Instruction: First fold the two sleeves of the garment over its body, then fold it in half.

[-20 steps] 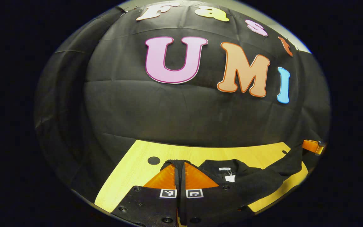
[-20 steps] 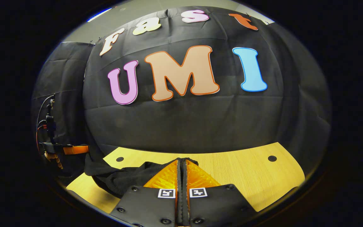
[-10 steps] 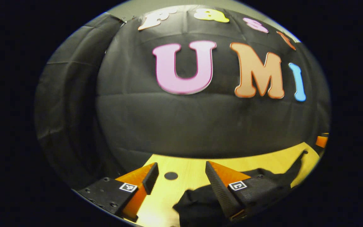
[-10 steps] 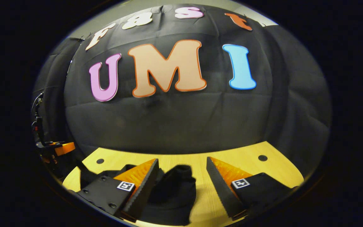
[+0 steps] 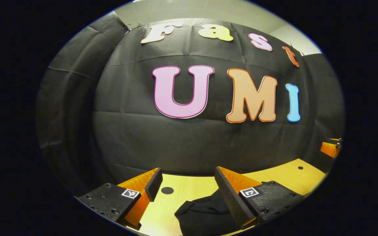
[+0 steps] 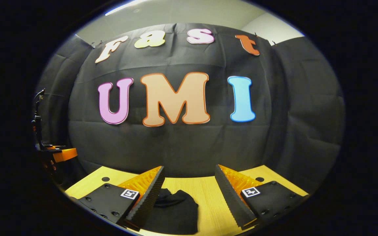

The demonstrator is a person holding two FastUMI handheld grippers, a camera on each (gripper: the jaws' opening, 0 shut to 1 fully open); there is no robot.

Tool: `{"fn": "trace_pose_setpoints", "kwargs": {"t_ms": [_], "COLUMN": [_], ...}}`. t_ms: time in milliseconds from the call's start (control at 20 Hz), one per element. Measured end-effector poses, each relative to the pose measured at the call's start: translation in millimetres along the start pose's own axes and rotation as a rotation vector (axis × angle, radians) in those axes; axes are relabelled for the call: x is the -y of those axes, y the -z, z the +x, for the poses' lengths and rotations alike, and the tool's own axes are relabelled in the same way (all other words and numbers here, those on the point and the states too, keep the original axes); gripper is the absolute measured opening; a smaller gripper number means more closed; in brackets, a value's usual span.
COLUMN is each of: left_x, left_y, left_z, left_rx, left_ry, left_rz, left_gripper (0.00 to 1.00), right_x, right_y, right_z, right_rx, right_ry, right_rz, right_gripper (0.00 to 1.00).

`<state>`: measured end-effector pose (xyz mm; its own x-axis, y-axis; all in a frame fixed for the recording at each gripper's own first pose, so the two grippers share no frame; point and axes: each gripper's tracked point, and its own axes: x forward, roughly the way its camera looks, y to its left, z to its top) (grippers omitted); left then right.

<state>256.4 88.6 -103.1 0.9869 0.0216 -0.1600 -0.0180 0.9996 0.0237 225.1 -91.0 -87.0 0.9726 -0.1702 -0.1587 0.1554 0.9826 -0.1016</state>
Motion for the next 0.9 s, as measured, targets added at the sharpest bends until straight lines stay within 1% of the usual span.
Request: {"fn": "trace_pose_setpoints", "kwargs": {"t_ms": [50,100,150,200,250,400,550,650,700,900], "left_x": [-3.0,-7.8,-9.8,-9.3,-6.0,4.6,17.2,23.3,29.7,37.6], "left_y": [-6.0,-12.2,-19.9,-28.4,-36.1,-47.2,-58.3,-59.1,-68.4,-73.6], "left_z": [-12.1,-25.7,-39.6,-54.4,-70.2,-116.1,-167.3,-198.4,-218.8,-249.3], "left_rx": [0.012,0.023,0.040,0.058,0.072,0.085,0.114,0.126,0.137,0.161], "left_ry": [-0.016,-0.037,-0.055,-0.063,-0.065,-0.069,-0.058,-0.056,-0.058,-0.050], "left_rz": [-0.008,-0.009,-0.010,-0.007,-0.001,0.016,0.003,-0.005,0.001,0.034], "left_gripper": [0.96,0.94,0.95,0.94,0.92,0.92,0.93,0.92,0.92,0.92], "right_x": [1.1,1.5,0.9,0.9,2.0,10.4,11.5,17.1,20.5,28.5], "right_y": [-5.6,-9.1,-10.7,-13.0,-15.6,-15.1,-17.8,-19.6,-19.3,-18.5], "right_z": [-11.6,-23.3,-35.3,-49.0,-61.6,-100.0,-145.4,-175.9,-188.8,-220.8], "right_rx": [0.021,0.035,0.044,0.051,0.064,0.082,0.106,0.141,0.160,0.177], "right_ry": [-0.009,-0.020,-0.036,-0.049,-0.059,-0.064,-0.082,-0.074,-0.068,-0.064], "right_rz": [-0.020,-0.033,-0.038,-0.039,-0.033,-0.019,0.025,0.042,0.043,0.047], "right_gripper": [0.95,0.98,0.96,0.96,0.98,0.97,0.97,0.97,0.97,0.96]}}
